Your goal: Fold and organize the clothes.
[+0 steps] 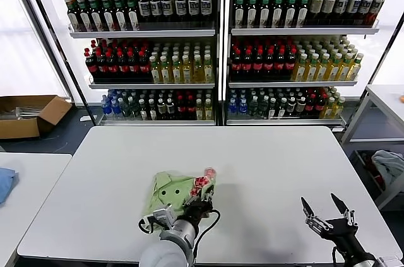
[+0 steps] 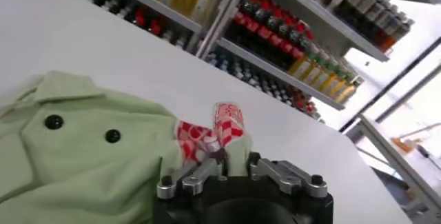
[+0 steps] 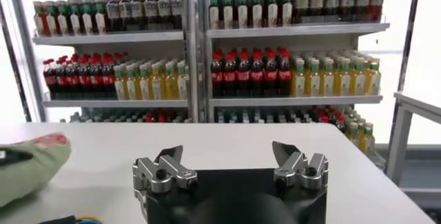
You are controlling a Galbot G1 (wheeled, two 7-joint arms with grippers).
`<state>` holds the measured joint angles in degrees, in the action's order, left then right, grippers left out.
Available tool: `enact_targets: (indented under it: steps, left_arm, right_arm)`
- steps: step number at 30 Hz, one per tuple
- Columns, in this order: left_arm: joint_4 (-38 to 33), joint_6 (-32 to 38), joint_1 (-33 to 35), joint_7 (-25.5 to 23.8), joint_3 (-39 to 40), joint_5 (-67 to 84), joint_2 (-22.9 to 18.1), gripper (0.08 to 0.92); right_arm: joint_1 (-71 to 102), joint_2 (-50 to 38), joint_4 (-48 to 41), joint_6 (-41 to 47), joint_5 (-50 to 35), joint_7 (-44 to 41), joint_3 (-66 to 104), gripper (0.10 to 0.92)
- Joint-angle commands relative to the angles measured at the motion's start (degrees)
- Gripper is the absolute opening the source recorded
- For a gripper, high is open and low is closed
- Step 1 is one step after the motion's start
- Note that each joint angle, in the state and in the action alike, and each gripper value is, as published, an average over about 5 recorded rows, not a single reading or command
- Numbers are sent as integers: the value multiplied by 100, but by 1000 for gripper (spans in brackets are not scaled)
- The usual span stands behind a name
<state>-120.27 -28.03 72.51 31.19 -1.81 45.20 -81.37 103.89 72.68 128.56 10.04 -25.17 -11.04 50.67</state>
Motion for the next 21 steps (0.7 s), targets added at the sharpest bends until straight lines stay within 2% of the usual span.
enact_targets:
  steps: [1,6,15,18,21]
  left_arm:
    - [-561,33,70,-459,185,16,38,341]
    - [-1051,171,242,-670,-263,248,160,489]
    - [-1401,264,731,-1253,-1932,73,900,746]
    - [-1444,311,882,-1390,-2303,-95,964,804]
    - [-1492,315,971,-1408,-2467,-103,931,820]
  right_arm:
    - [-414,-152,-36,311,535,253,-949,823]
    - [-917,-172,-65,688,582,620,-1677,823]
    - [-1970,-263,-815,1240,132,1341,-3701,823]
    - [-2298,-186,-1193,1357,-73,1500,-4086,823]
    - [-2419,-133,-1437,1392,-100,1558,-4310,823]
